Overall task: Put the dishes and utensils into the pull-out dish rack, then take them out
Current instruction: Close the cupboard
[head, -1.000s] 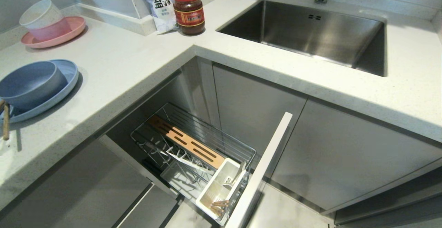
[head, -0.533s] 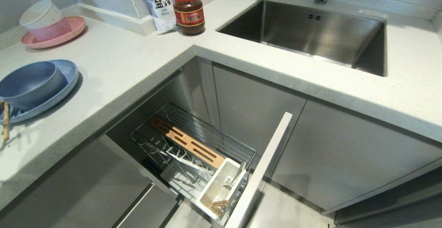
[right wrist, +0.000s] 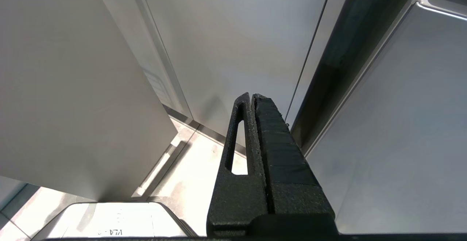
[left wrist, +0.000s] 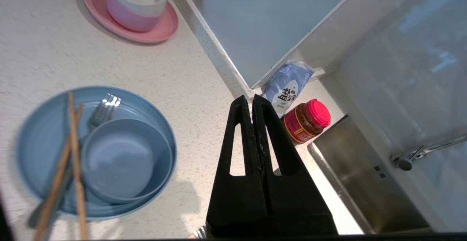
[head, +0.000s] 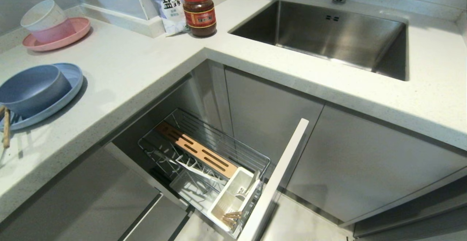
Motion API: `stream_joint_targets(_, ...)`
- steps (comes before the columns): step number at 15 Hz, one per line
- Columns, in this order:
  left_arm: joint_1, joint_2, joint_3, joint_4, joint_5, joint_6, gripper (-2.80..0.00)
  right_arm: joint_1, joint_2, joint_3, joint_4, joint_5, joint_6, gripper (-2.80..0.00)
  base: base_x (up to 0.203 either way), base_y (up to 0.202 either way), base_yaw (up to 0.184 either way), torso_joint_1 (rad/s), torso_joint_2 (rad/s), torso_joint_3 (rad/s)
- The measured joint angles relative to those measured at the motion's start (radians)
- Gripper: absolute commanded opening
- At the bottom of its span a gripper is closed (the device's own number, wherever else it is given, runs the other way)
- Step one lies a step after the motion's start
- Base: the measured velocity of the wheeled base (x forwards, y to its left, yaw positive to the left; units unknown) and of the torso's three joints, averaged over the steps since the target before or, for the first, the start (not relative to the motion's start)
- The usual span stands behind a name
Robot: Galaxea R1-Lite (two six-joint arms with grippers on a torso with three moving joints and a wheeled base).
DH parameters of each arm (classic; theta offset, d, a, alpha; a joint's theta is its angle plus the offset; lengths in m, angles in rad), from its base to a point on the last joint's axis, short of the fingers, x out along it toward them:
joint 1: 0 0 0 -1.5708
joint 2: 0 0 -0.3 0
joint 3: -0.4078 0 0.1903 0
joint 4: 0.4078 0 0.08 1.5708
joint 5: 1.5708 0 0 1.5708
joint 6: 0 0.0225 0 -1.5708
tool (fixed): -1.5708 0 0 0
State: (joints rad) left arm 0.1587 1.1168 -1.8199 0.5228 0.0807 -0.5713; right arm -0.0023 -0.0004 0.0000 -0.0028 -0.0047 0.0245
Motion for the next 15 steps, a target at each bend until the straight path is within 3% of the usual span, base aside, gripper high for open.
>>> stream_joint_targets(8, -0.009, -0.216, 0.18, 0.001, 0.024, 0.209, -2.8, 0.0, 0.0, 0.0, 0.0, 0.0, 0.0, -2.8, 0.0, 0.0, 0.0, 0.0, 0.0, 0.0)
stream_joint_targets(11, -0.028, -0.328, 0.364, -0.018, 0.08, 0.315, -2.8, 0.0, 0.0, 0.0, 0.0, 0.0, 0.0, -2.8, 0.0, 0.0, 0.0, 0.0, 0.0, 0.0)
stream_joint_targets(15, -0.045, -0.534, 0.694, -0.12, 0.054, 0.44, -2.8, 0.0, 0.0, 0.0, 0.0, 0.0, 0.0, -2.8, 0.0, 0.0, 0.0, 0.0, 0.0, 0.0)
